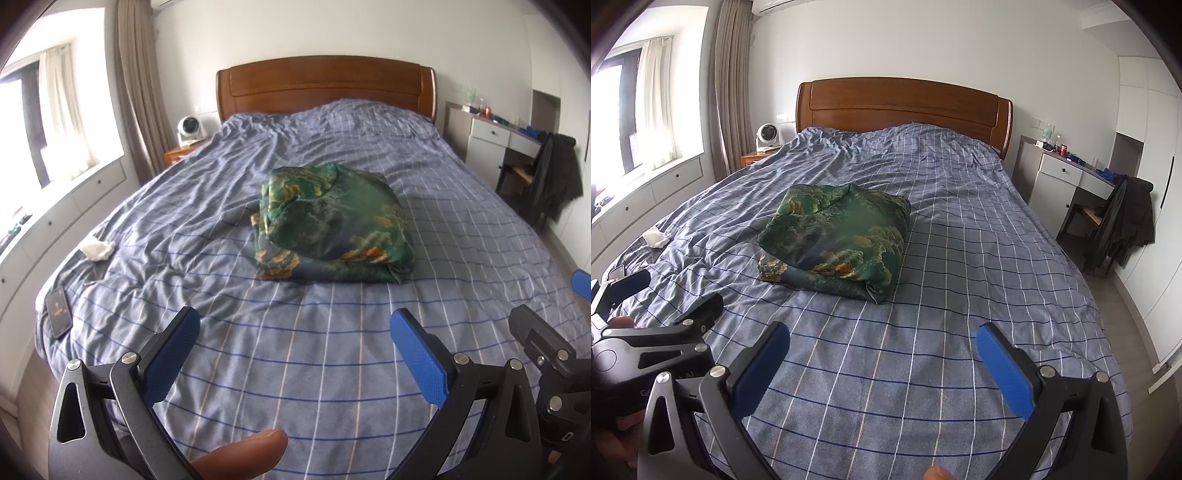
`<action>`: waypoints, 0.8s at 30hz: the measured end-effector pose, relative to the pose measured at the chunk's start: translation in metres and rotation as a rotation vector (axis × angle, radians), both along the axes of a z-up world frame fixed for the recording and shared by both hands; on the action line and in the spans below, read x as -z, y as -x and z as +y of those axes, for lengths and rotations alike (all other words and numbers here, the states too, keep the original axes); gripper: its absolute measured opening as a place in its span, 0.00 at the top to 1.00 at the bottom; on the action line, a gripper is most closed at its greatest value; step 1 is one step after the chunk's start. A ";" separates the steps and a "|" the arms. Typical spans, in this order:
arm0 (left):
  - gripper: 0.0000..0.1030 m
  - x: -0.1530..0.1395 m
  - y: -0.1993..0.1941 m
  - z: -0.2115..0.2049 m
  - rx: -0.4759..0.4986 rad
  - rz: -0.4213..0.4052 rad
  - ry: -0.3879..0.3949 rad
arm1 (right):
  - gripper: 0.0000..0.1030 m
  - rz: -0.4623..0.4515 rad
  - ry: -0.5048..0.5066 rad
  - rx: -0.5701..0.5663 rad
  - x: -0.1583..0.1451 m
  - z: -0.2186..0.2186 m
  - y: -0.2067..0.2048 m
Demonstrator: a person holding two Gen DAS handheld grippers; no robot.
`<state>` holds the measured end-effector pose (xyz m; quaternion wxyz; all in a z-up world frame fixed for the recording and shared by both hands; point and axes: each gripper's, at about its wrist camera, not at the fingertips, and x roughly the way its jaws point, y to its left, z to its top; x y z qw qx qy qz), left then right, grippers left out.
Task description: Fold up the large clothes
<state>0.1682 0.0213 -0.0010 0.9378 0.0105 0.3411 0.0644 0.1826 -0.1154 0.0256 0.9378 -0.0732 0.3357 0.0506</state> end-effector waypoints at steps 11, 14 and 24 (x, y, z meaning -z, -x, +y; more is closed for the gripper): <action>0.00 0.000 -0.002 -0.003 -0.006 -0.006 -0.012 | 0.00 0.002 0.002 0.007 0.002 0.000 -0.002; 0.00 0.000 -0.002 -0.004 -0.001 -0.010 -0.013 | 0.00 0.005 0.001 0.007 0.002 0.000 -0.002; 0.00 0.004 -0.001 -0.002 -0.006 -0.006 0.023 | 0.00 0.009 0.002 0.007 0.005 0.000 -0.002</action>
